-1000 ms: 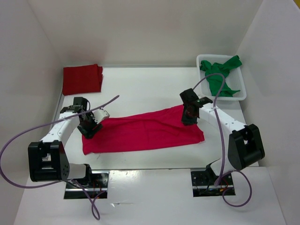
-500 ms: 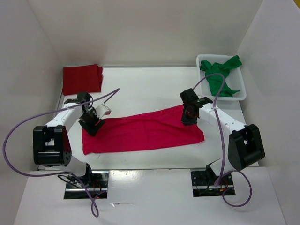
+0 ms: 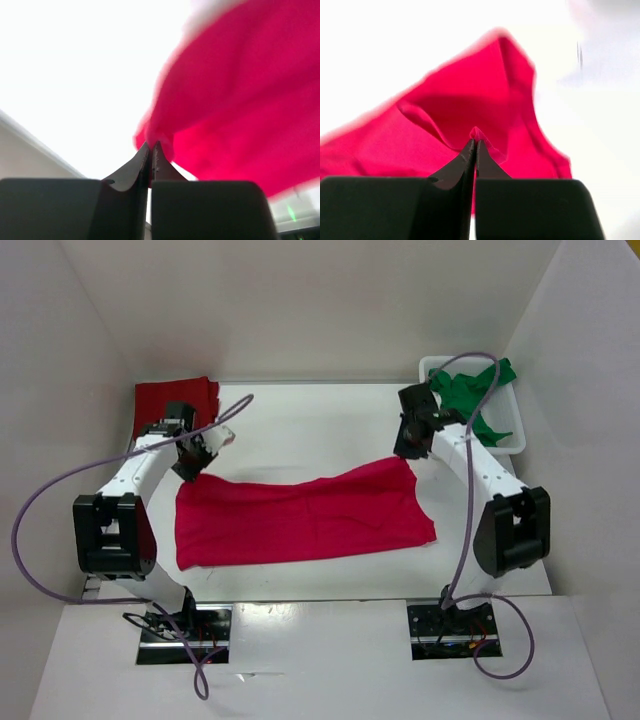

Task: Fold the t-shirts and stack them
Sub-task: Fold the other side of the tshirt into a rectangle

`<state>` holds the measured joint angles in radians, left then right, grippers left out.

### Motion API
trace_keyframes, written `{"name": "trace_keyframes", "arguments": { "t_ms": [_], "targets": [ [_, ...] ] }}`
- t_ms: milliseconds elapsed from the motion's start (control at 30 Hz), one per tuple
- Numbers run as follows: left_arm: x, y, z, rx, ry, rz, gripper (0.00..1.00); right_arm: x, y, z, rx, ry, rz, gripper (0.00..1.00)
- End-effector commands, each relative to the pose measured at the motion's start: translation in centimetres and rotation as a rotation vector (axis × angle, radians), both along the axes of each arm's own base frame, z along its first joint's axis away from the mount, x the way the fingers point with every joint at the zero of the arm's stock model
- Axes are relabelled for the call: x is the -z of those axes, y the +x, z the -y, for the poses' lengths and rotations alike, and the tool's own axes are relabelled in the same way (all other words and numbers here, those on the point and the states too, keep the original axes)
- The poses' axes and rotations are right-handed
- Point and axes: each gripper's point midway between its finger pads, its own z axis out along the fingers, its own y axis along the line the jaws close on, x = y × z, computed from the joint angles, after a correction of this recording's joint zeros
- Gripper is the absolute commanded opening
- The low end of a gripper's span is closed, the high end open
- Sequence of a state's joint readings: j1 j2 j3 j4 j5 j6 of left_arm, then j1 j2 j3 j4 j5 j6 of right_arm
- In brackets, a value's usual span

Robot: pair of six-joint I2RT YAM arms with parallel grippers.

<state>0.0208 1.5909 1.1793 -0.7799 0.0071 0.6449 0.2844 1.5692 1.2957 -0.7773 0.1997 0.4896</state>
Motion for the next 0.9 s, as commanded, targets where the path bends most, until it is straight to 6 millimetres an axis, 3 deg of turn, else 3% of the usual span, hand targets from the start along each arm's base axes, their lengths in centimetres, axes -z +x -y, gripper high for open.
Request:
{"name": "trace_keyframes", "arguments": {
  "t_ms": [0,33,67,100,167,233,267,300,333,400,433,467,533,567,600,633,667,733,767,800,867],
  "targets": [
    [-3.3,6.1,-0.5,-0.077,0.008,0.179,0.0,-2.2,6.0,-0.8,-0.037,-0.018,0.108,0.0],
    [-3.7,6.8,-0.5,-0.085,0.004,0.2,0.0,-2.4,6.9,-1.1,-0.037,-0.016,0.115,0.0],
    [-4.2,7.5,-0.7,-0.1,0.013,0.231,0.0,-4.0,8.6,-1.5,-0.046,-0.011,0.16,0.0],
    [-4.1,8.5,-1.1,-0.123,0.025,0.262,0.0,-2.9,9.3,-1.7,-0.057,-0.025,0.132,0.0],
    [-4.1,9.2,-1.2,-0.145,0.024,0.286,0.0,-3.8,10.6,-1.8,-0.058,-0.031,0.161,0.0],
    [-4.4,9.6,-1.3,-0.16,0.025,0.306,0.0,-3.7,10.7,-1.8,-0.058,-0.033,0.153,0.0],
    [-3.9,9.1,-1.3,-0.16,0.026,0.3,0.0,-3.9,10.4,-1.8,-0.058,-0.032,0.156,0.0],
    [-4.6,8.7,-1.3,-0.147,0.031,0.327,0.0,-4.0,9.8,-1.4,-0.051,-0.044,0.151,0.0],
    [-4.6,8.2,-1.4,-0.12,0.045,0.332,0.0,-3.3,8.7,-1.1,-0.052,-0.05,0.128,0.0],
    [-4.6,6.1,-2.4,-0.117,0.064,0.343,0.0,-5.0,7.1,-0.2,-0.028,-0.053,0.165,0.0],
    [-4.7,5.5,-3.0,-0.12,0.072,0.345,0.0,-4.0,5.6,0.7,0.001,-0.061,0.13,0.0],
    [-5.7,5.0,-3.5,-0.125,0.08,0.375,0.0,-5.5,4.5,1.2,0.011,-0.062,0.168,0.0],
    [-5.9,4.3,-5.1,-0.171,0.089,0.389,0.0,-5.1,3.5,2.8,0.056,-0.056,0.173,0.0],
    [-5.7,4.3,-5.3,-0.164,0.082,0.391,0.0,-5.7,4.0,3.0,0.052,-0.037,0.204,0.0],
    [-5.1,4.3,-5.3,-0.164,0.081,0.374,0.0,-4.8,4.2,3.2,0.05,-0.004,0.175,0.0],
    [-5.2,5.0,-4.9,-0.15,0.057,0.38,0.0,-5.7,5.5,2.7,0.033,0.009,0.205,0.0],
    [-4.3,5.2,-4.6,-0.163,0.035,0.349,0.0,-4.3,6.9,2.2,0.026,0.013,0.186,0.0],
    [-3.5,5.9,-4.1,-0.191,-0.007,0.321,0.0,-5.5,9.9,1.1,0.006,0.051,0.236,0.0],
    [-3.9,6.5,-4.2,-0.2,-0.012,0.331,0.0,-3.6,11.3,0.8,0.006,0.044,0.199,0.0],
    [-3.6,6.5,-4.2,-0.2,-0.012,0.322,0.0,-5.8,13.3,-0.3,-0.012,0.068,0.257,0.0],
    [-3.5,7.0,-4.2,-0.212,-0.019,0.334,0.0,-7.4,16.1,-0.7,0.004,0.077,0.307,0.0]
  ]
}}
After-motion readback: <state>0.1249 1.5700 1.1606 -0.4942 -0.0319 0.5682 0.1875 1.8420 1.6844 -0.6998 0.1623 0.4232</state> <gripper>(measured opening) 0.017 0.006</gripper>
